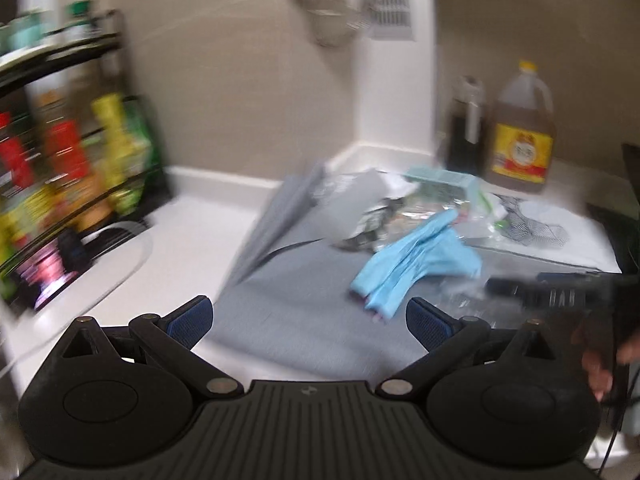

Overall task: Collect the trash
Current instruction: 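Grasp the blue glove with the left tool while the right tool grasps the clear plastic bag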

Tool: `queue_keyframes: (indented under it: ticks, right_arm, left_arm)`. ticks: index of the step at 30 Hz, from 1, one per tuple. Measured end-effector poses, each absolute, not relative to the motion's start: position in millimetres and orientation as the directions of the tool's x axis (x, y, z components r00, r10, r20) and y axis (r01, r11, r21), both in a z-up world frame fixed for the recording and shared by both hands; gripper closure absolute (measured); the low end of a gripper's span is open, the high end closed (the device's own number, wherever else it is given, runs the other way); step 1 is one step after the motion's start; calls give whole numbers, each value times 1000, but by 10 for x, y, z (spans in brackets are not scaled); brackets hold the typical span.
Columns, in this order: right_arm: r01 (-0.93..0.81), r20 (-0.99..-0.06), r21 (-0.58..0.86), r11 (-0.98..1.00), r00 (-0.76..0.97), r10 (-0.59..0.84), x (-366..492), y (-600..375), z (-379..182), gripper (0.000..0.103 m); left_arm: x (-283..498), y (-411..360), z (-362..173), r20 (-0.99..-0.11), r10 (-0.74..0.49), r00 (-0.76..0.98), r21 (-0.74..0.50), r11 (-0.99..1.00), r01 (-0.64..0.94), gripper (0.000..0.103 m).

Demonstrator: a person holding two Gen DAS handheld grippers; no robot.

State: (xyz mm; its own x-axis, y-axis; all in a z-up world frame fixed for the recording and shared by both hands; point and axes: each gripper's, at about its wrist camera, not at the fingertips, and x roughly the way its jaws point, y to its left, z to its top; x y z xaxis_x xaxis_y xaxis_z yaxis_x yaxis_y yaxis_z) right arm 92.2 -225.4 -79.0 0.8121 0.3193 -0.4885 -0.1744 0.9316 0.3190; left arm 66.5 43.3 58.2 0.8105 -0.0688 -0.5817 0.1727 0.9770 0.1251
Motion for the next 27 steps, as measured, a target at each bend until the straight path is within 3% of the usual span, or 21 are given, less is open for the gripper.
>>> queue_keyframes:
  ticks: [9, 15, 16, 17, 18, 19, 20, 22, 23, 25, 27]
  right_arm:
    - [-199, -469, 322, 925, 816, 339, 958, -2234, -861, 0]
    - [-218, -507, 226, 949, 806, 306, 933, -2055, -858, 0]
    - [-230, -510, 220, 948, 801, 313, 933, -2038, -858, 0]
    - [-235, -509, 221, 946, 800, 318, 934, -2039, -858, 0]
    - [-235, -505, 229, 945, 801, 321, 930, -2052, -858, 1]
    - [-230, -495, 241, 943, 806, 324, 917, -2079, -856, 8]
    - [-225, -481, 263, 938, 812, 329, 905, -2114, -855, 26]
    - [-216, -454, 343, 914, 814, 363, 899, -2219, -877, 46]
    - [-211, -444, 376, 902, 814, 375, 897, -2257, -892, 58]
    - [-213, -417, 407, 888, 822, 388, 871, -2302, -897, 75]
    - [-217, -365, 403, 889, 853, 373, 797, -2334, -864, 81]
  left_arm:
    - [1619, -213, 130, -726, -129, 675, 159, 924, 348, 0]
    - [1953, -362, -65, -781, -93, 617, 154, 930, 334, 0]
    - [1983, -345, -70, -782, -89, 617, 138, 940, 311, 6]
    - [1984, -325, -63, -778, -85, 622, 127, 949, 288, 27]
    - [1993, -304, -57, -784, -83, 615, 115, 954, 276, 41]
    - [2008, -286, -44, -796, -88, 599, 97, 958, 270, 55]
    - [2006, -259, -22, -797, -96, 596, 78, 963, 259, 59]
    - [1947, -209, 53, -783, -100, 614, 70, 966, 248, 66]
    - [1906, -181, 99, -775, -105, 623, 65, 968, 244, 81]
    - [1815, -101, 203, -762, -124, 636, 35, 972, 231, 82]
    - [1677, -4, 320, -737, -130, 664, 21, 976, 215, 82]
